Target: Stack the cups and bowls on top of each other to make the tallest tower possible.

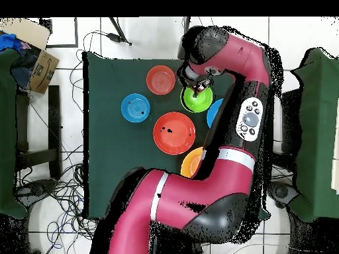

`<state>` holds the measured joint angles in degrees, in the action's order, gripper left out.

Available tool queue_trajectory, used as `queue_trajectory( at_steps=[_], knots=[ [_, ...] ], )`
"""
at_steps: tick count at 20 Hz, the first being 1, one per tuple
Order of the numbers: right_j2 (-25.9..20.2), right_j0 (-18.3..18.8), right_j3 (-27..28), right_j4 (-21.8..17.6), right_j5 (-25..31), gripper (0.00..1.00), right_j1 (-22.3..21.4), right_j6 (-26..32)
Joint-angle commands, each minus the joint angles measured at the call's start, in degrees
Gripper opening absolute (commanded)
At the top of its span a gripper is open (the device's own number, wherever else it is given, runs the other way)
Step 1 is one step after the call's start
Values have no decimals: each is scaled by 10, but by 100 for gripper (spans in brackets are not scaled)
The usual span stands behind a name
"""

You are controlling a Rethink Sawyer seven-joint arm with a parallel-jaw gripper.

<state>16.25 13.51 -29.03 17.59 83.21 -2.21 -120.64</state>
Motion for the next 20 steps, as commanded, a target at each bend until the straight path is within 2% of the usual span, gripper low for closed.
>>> queue_trajectory(
  at_steps=[1,5,6,10,20],
  knots=[
    [-74,4,-51,-43,-21,100,12,155],
    [-78,5,-62,-40,-33,100,-1,146],
    [-79,6,-43,-38,-26,100,9,143],
    [-85,11,-33,-31,-24,100,4,140],
    [-80,13,-50,-40,-8,100,-40,150]
  ],
)
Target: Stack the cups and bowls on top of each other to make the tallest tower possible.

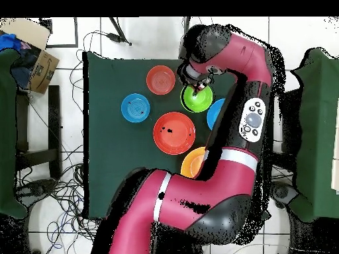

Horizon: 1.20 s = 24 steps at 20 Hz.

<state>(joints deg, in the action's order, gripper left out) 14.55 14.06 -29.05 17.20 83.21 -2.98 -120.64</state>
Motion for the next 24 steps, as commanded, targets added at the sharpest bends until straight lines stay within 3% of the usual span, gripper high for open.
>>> queue_trajectory(
  at_steps=[1,8,19,24],
  knots=[
    [-59,8,-49,-38,1,100,-40,152],
    [-53,-1,-51,-40,34,100,-72,135],
    [-80,-14,-62,-8,20,100,-108,82],
    [-88,-26,-39,10,7,100,-103,41]
  ],
)
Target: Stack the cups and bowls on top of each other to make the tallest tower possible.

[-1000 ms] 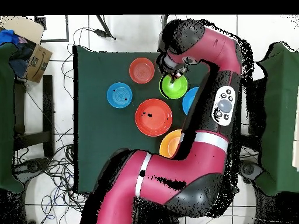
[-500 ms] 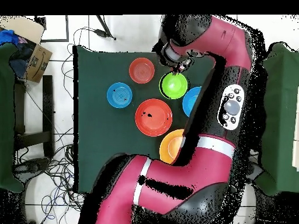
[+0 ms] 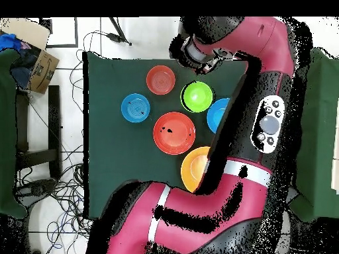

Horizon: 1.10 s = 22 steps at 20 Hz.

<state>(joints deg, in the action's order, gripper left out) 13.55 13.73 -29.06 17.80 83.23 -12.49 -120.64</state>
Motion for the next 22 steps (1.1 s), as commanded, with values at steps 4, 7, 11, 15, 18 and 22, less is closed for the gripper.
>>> queue_trajectory(
  at_steps=[4,7,11,15,18,22],
  knots=[
    [-78,-34,-17,17,-15,100,1,2],
    [-72,-41,11,22,-31,100,19,-23],
    [-63,-47,1,23,-53,100,25,-31],
    [-58,-52,-39,11,-96,100,16,-19],
    [-52,-56,-52,2,-126,100,17,-18],
    [-44,-63,-65,-11,-161,100,23,-9]
  ],
)
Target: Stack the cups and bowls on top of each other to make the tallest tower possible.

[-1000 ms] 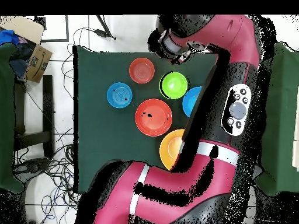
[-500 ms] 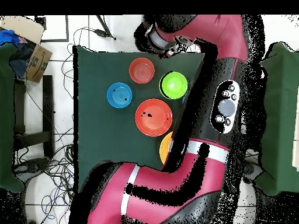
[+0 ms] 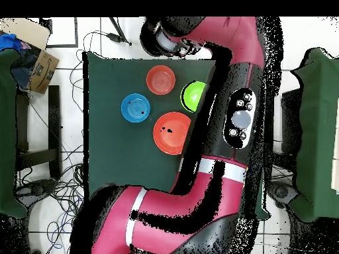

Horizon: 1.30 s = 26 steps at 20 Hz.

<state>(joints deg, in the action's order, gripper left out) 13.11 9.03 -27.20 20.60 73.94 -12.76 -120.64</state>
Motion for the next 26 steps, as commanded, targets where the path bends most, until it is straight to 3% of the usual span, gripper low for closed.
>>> queue_trajectory(
  at_steps=[1,9,16,26],
  knots=[
    [-41,-16,-87,-41,-76,100,26,-3],
    [-59,-17,-139,-47,-132,100,19,57],
    [-56,-17,-147,-57,-142,100,23,69],
    [-82,-16,-157,-32,-150,100,22,51]
  ],
)
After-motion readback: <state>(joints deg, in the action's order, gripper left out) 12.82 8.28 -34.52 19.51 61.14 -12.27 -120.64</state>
